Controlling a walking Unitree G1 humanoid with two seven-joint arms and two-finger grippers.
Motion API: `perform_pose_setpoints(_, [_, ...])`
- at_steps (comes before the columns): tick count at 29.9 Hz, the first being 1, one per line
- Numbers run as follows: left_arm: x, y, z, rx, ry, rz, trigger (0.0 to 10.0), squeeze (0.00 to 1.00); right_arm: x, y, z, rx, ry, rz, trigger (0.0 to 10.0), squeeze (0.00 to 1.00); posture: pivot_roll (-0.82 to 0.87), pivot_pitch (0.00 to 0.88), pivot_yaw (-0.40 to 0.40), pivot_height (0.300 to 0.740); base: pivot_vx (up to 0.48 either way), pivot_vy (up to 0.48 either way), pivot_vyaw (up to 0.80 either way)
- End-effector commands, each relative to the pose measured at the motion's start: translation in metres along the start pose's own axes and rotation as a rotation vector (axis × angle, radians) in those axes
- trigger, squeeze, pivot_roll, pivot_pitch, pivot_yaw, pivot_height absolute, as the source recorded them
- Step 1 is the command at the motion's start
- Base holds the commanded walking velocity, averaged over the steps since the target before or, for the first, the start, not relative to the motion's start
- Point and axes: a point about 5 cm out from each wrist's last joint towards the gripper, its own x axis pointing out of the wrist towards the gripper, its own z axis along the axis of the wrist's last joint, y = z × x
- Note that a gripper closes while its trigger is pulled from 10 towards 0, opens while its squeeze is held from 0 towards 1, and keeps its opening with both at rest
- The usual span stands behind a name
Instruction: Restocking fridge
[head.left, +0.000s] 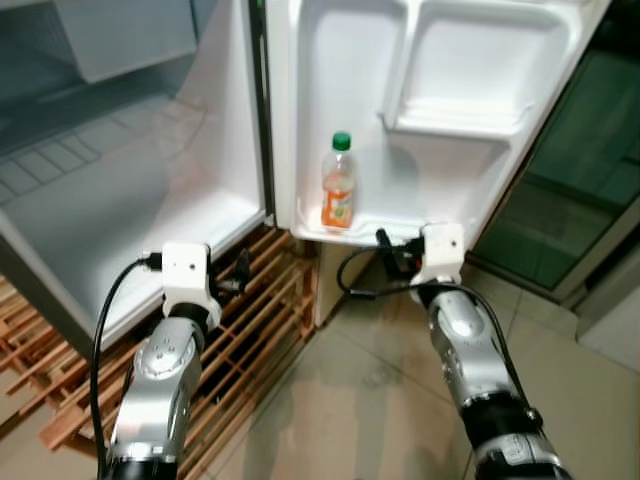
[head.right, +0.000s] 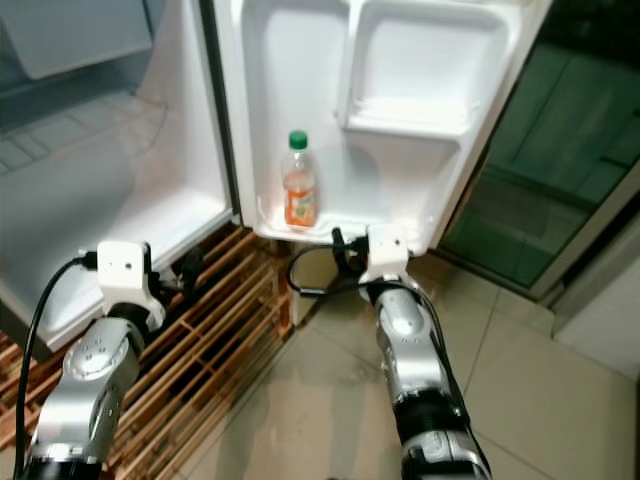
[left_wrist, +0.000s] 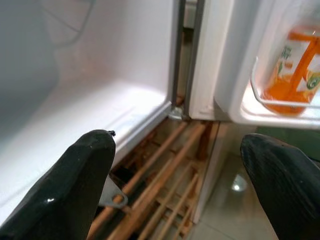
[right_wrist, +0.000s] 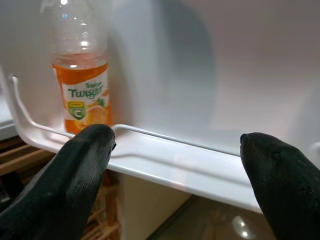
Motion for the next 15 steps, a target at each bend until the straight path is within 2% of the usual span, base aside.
perform_pose_setpoints(1, [-0.008,-0.002,0.001,-0.016,-0.003,-0.020,10.0,0.00,-0.009,-0.006,0.002,0.002,-0.017,0.008,10.0,0.00,-0.05,0.000,-0.021,0.740,0.000,0.000,0.00])
perform_pose_setpoints(4, [-0.029,-0.003,-0.002,-0.036,0.002,-0.026,10.0,0.00,-0.031,-0.018,-0.004,-0.022,-0.011,-0.016,10.0,0.00,-0.05,0.000,-0.023,0.740,0.000,0.000,0.00])
perform_pose_setpoints(6, [-0.041,-0.001,-0.004,-0.063,-0.001,-0.003,10.0,0.00,-0.043,-0.026,-0.014,-0.002,0.038,-0.039,10.0,0.00,-0.05,0.000,-0.021,0.740,0.000,0.000,0.00])
perform_pose_setpoints(10, [-0.046,-0.001,-0.003,-0.091,-0.022,0.004,10.0,0.00,-0.046,-0.030,-0.019,0.014,0.070,-0.054,10.0,0.00,-0.06,0.000,-0.020,0.740,0.000,0.000,0.00])
perform_pose_setpoints(12, [-0.046,-0.004,-0.003,-0.098,-0.034,-0.006,10.0,0.00,-0.044,-0.031,-0.020,0.016,0.084,-0.056,10.0,0.00,-0.06,0.000,-0.021,0.740,0.000,0.000,0.00])
perform_pose_setpoints(13, [-0.043,-0.010,-0.001,-0.094,-0.058,-0.041,10.0,0.00,-0.039,-0.030,-0.019,0.014,0.094,-0.044,10.0,0.00,-0.06,0.000,-0.019,0.740,0.000,0.000,0.00])
perform_pose_setpoints(15, [-0.042,-0.011,0.000,-0.099,-0.069,-0.048,10.0,0.00,-0.036,-0.029,-0.019,0.015,0.100,-0.042,10.0,0.00,-0.06,0.000,-0.020,0.740,0.000,-0.270,0.00])
